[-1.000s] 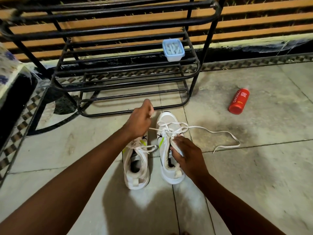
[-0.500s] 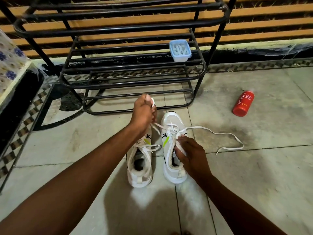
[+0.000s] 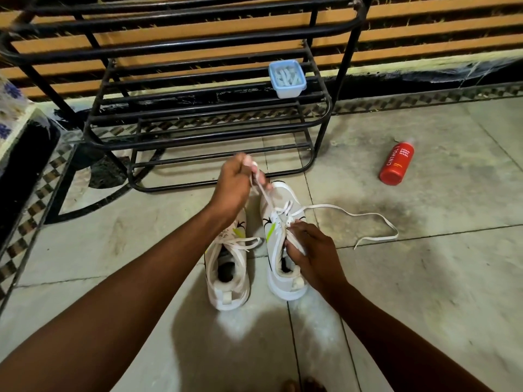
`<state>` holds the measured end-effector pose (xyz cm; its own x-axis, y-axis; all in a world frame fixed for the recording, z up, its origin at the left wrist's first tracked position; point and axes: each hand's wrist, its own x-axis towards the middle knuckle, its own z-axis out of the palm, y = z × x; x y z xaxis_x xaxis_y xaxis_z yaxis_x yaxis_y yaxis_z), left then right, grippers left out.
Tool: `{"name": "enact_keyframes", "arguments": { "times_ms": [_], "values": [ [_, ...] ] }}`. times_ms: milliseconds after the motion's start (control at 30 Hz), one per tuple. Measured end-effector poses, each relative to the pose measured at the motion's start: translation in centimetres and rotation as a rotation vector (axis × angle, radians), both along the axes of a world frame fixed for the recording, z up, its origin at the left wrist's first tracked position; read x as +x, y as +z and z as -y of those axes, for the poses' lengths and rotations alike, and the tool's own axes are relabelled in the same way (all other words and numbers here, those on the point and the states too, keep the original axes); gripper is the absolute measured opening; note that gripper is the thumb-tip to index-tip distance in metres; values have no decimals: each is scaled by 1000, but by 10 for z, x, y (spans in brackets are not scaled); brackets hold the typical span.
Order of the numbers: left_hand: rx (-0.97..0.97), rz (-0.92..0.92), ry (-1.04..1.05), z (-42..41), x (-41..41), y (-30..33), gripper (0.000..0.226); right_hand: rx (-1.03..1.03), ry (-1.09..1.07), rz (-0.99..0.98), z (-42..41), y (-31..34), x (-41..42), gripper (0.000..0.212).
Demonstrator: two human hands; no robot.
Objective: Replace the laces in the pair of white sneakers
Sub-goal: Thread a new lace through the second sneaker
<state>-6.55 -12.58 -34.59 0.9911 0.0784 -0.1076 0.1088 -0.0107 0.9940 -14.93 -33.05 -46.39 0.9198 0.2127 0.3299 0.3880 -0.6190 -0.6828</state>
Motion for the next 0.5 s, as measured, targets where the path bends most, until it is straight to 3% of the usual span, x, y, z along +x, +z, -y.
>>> {"name": "enact_keyframes", "arguments": {
  "times_ms": [33, 67, 133, 167, 200, 267, 333, 500],
  "values": [
    [-81, -30, 19, 0, -1, 2, 28, -4, -1, -8, 0, 0, 0, 37],
    [40, 31, 6, -2, -2, 5, 23, -6, 2, -14, -2, 0, 0, 38],
    [657, 278, -228, -9, -4, 2, 12, -10, -1, -15, -3, 1, 1, 38],
    [963, 339, -397, -11, -5, -3, 34, -15, -4, -11, -3, 2, 2, 38],
    [1217, 310, -573, -11, -8, -6, 50, -22, -8, -6, -3, 2, 2, 38],
    [1571, 271, -697, -4, -15, -11, 40, -42, -10, 14, -3, 3, 2, 38],
    [1586, 320, -650, 0, -19, -13, 19, -64, -7, 29, -2, 4, 2, 38],
    [1055, 303, -284, -5, -13, -1, 9, -89, 1, 49, -1, 4, 3, 39]
  ]
}}
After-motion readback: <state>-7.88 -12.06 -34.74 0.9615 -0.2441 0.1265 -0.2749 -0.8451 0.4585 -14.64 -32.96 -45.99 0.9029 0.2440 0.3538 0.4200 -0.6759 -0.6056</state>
